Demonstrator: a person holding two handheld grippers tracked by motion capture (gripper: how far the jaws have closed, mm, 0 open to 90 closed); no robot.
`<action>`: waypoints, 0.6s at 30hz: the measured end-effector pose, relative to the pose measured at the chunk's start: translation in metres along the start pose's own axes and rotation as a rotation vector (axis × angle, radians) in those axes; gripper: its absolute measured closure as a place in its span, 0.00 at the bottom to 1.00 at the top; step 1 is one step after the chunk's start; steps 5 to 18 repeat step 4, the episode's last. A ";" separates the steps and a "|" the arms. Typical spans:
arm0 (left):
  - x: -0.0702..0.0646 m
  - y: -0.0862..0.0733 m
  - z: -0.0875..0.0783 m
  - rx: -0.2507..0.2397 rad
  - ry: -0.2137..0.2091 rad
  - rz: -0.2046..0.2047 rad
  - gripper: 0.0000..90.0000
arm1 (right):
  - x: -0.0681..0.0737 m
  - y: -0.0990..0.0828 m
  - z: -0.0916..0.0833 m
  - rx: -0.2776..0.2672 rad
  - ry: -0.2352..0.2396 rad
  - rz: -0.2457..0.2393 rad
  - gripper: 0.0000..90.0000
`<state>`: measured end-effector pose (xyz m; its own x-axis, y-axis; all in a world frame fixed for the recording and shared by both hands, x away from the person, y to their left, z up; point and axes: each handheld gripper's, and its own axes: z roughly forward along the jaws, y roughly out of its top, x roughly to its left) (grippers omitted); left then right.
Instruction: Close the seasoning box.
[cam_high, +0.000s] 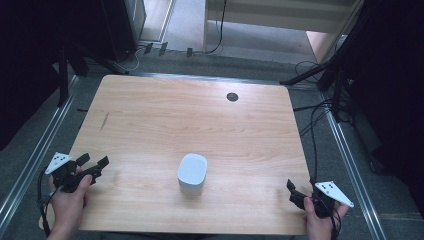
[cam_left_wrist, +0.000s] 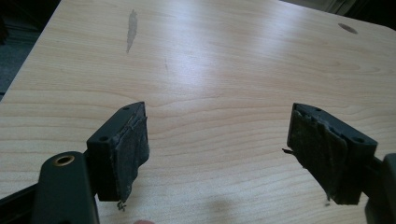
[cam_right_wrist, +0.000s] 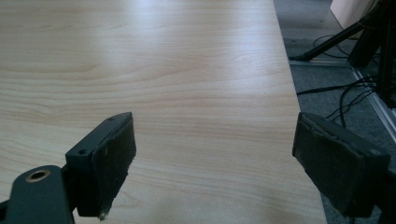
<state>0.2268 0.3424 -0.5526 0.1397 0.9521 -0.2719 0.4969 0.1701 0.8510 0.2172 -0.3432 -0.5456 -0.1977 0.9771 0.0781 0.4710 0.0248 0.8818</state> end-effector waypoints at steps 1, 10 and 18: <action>0.000 0.000 0.000 0.000 0.002 -0.001 0.23 | 0.001 0.000 0.001 0.005 -0.005 -0.011 0.15; 0.000 0.000 0.001 0.003 0.008 0.001 0.26 | 0.001 0.000 0.001 0.002 -0.008 -0.001 0.15; 0.000 0.000 0.001 0.003 0.008 0.001 0.26 | 0.001 0.000 0.001 0.002 -0.008 -0.001 0.15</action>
